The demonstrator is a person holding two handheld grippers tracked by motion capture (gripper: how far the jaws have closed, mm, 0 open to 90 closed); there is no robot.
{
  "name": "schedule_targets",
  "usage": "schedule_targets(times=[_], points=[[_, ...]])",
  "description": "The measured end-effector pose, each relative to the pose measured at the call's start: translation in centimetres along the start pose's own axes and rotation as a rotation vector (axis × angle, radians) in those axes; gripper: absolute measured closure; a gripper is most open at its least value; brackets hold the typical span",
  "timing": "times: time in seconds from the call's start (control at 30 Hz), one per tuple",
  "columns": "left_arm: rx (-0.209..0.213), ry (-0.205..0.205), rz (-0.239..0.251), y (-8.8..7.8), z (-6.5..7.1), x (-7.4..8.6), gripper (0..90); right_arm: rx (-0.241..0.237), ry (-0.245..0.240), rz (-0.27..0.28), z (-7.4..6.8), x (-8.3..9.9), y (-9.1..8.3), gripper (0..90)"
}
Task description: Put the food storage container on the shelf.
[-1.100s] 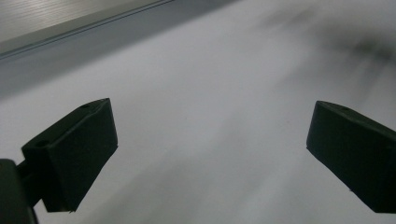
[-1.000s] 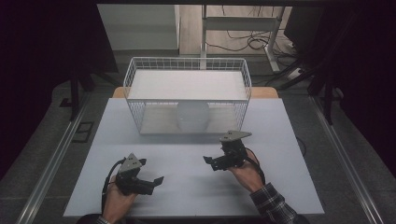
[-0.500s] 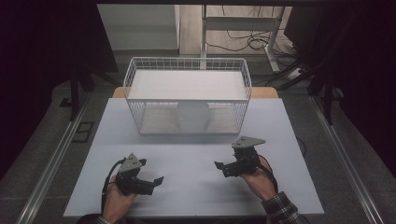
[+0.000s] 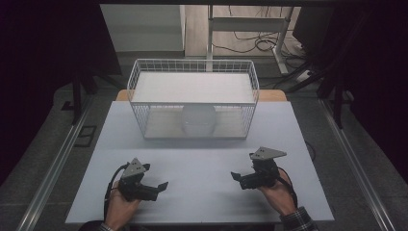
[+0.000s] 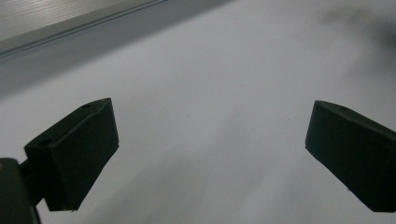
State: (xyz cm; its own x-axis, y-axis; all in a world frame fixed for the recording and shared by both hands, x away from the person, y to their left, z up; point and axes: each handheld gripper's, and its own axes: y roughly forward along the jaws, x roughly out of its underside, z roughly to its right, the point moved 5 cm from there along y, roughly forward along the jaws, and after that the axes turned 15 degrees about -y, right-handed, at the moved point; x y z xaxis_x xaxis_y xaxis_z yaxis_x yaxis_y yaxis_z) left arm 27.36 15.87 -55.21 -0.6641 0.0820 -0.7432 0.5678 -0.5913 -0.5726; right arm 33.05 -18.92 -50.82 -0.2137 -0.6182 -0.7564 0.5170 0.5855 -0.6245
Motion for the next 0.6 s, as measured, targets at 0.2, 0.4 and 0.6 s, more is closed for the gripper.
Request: schedule_targets(times=[0.2,0.4,0.6], points=[[-0.011,0.008,-0.003,0.0,0.0,0.0,2.3,0.02,0.01,-0.002,0.3,0.9,-1.1,0.5],[-0.02,0.007,-0.008,0.0,-0.1,0.1,2.2,0.046,0.026,-0.012,0.5,2.1,-2.3,0.4],[-0.028,0.015,-0.002,0.1,-0.1,0.0,1.8,0.069,0.028,-0.052,0.7,3.7,-2.4,0.2]])
